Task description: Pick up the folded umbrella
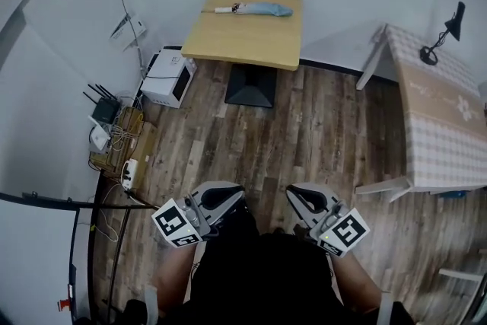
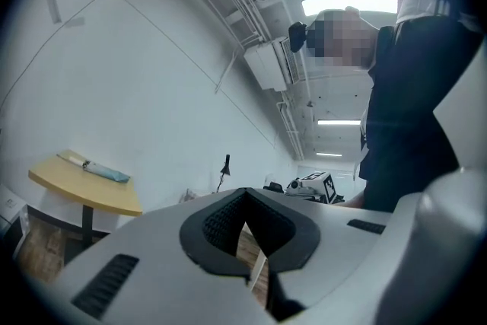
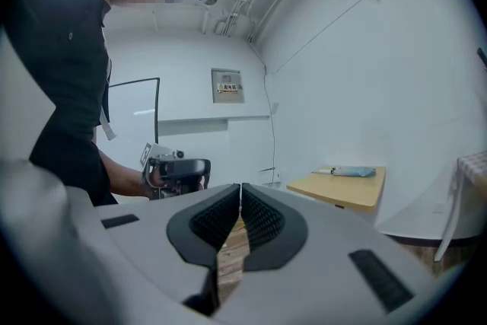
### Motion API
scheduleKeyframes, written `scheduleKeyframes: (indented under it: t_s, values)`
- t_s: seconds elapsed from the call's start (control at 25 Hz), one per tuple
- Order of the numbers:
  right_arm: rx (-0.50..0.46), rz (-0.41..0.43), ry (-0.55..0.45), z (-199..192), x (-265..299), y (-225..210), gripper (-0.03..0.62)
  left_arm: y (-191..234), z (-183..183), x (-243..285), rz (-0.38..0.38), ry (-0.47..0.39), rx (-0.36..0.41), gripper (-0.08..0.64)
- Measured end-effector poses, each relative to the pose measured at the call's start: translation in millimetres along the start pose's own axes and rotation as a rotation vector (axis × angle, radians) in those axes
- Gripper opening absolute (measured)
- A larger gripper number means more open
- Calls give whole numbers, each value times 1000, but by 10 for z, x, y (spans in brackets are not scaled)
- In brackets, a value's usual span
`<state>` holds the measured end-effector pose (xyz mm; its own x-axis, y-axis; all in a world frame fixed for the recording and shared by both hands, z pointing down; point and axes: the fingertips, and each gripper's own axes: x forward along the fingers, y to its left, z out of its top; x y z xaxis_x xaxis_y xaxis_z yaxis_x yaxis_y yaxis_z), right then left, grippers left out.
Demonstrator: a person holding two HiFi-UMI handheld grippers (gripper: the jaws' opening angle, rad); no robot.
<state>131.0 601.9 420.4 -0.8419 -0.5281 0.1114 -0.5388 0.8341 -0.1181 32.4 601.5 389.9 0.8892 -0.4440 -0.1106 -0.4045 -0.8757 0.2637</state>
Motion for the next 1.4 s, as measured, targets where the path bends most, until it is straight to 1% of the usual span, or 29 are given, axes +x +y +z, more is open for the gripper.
scheduleKeyframes:
  t_s: [0.08, 0.2, 0.28, 0.4, 0.56, 0.64, 0.76, 0.88, 1.0, 1.12, 1.28, 1.4]
  values:
    - [-16, 16, 13, 77, 281, 4, 20, 268, 124, -117, 4, -19, -10, 9]
    - [-63, 46, 24, 249, 709, -2, 20, 686, 286, -315, 6, -61, -62, 9]
    - [-90, 49, 39, 331, 957, -26, 21, 908, 343, -454, 4, -82, -84, 9]
    - [-92, 26, 58, 402, 1192, -91, 21, 1138, 343, -575, -16, -79, -108, 9]
    - [-93, -45, 54, 454, 1404, -253, 21, 1441, 275, -586, -70, -55, -124, 9]
    - [-84, -73, 56, 471, 1465, -317, 20, 1561, 270, -563, -84, -56, -139, 9]
    - [-76, -86, 77, 476, 1530, -452, 21, 1698, 320, -478, -93, -74, -156, 9]
    - [-71, -73, 81, 498, 1650, -595, 20, 1826, 334, -407, -95, -65, -163, 9]
    - [-67, -41, 58, 572, 1807, -746, 20, 1975, 317, -353, -73, -44, -172, 9]
    - [-77, 6, 37, 608, 1976, -941, 20, 2139, 296, -304, -22, -24, -176, 9]
    - [-49, 56, 19, 597, 2191, -1361, 21, 2397, 312, -181, 49, 4, -172, 9]
    - [-46, 84, 4, 663, 2357, -1675, 20, 2657, 355, -27, 92, 19, -168, 9]
